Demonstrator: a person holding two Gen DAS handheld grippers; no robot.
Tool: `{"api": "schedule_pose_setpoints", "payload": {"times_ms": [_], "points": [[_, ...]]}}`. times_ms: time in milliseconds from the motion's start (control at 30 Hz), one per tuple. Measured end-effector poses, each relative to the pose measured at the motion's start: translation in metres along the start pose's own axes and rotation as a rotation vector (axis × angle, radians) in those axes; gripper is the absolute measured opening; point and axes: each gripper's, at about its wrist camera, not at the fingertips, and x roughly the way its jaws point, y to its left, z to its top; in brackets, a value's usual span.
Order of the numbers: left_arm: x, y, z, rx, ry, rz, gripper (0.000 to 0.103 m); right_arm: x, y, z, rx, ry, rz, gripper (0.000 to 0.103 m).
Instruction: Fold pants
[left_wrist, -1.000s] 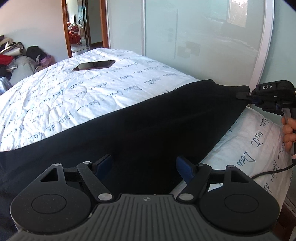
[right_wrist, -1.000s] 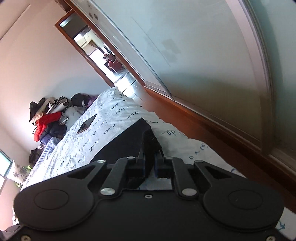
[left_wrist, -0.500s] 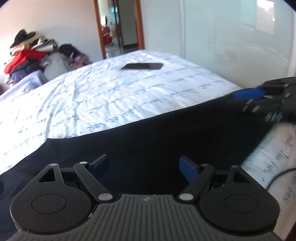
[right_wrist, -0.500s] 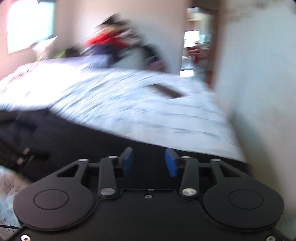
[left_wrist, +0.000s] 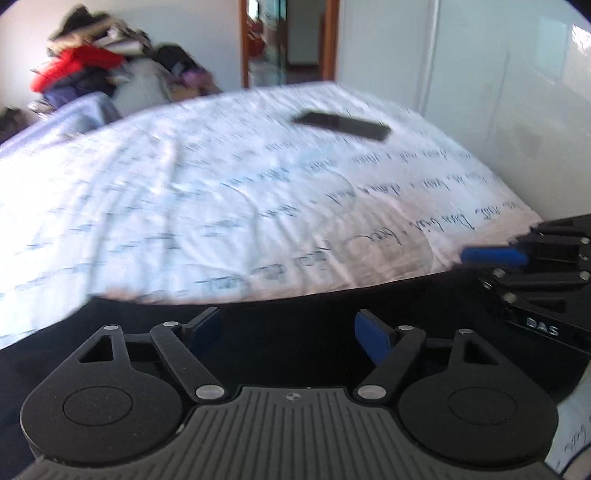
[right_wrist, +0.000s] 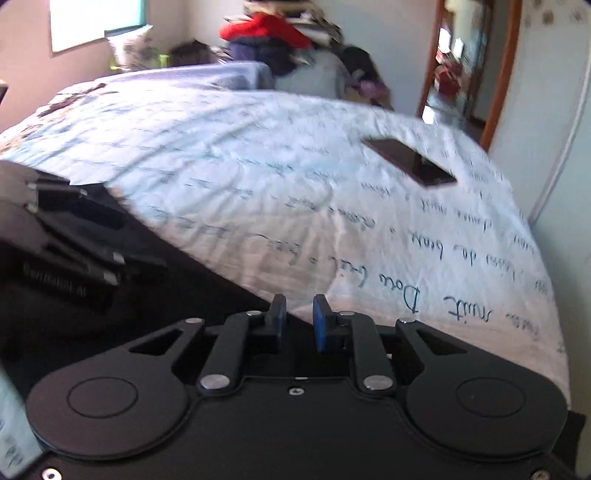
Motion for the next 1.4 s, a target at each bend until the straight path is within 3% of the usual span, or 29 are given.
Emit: {"api": "schedule_pose_setpoints", "payload": {"times_ms": [100,200,300,400,500,600,733,867,900,1000,1100,1267,1400], "points": [[-0.031,0.013,-0.016,-0.028,-0.043,0.076,0.086,0.001,0.025,-0.008,-0.098,0.051,0.066,0.017],[-0.053,0.035,-0.033,-0.076,-0.031,0.119,0.087,0.021,0.04,-0.015,-0.19,0.079,0.0,0.024],[-0.074,0.067,-0.047,-0.14,-0.024,0.151,0.087,0.02,0.039,0.001,-0.117,0.045,-0.022,0.025],[-0.083,0.096,-0.055,-0.167,-0.005,0.189,0.088,0.015,0.067,0.019,-0.143,-0.006,0.124,0.025],[-0.068,0.114,-0.06,-0.184,0.054,0.253,0.087,0.031,0.11,0.029,-0.244,0.037,0.274,0.025],[-0.048,0.123,-0.065,-0.209,0.102,0.221,0.086,0.063,0.143,0.035,-0.339,0.069,0.27,0.027],[-0.046,0.123,-0.07,-0.192,0.104,0.231,0.088,0.079,0.132,0.066,-0.216,0.058,0.239,0.028],[-0.053,0.125,-0.073,-0.222,0.092,0.192,0.088,0.083,0.149,0.074,-0.221,0.042,0.301,0.031],[-0.053,0.125,-0.074,-0.228,0.096,0.181,0.088,0.089,0.157,0.071,-0.246,0.062,0.297,0.039],[-0.059,0.121,-0.073,-0.242,0.092,0.142,0.088,0.087,0.162,0.058,-0.274,0.051,0.247,0.04],[-0.068,0.107,-0.069,-0.205,0.072,0.101,0.088,0.044,0.142,0.043,-0.235,-0.021,0.195,0.041],[-0.069,0.068,-0.059,-0.113,0.056,0.049,0.088,-0.019,0.07,-0.003,-0.125,-0.001,0.025,0.044],[-0.06,0.027,-0.047,-0.069,0.057,-0.032,0.088,-0.037,-0.003,-0.034,0.005,0.062,-0.13,0.044]]}}
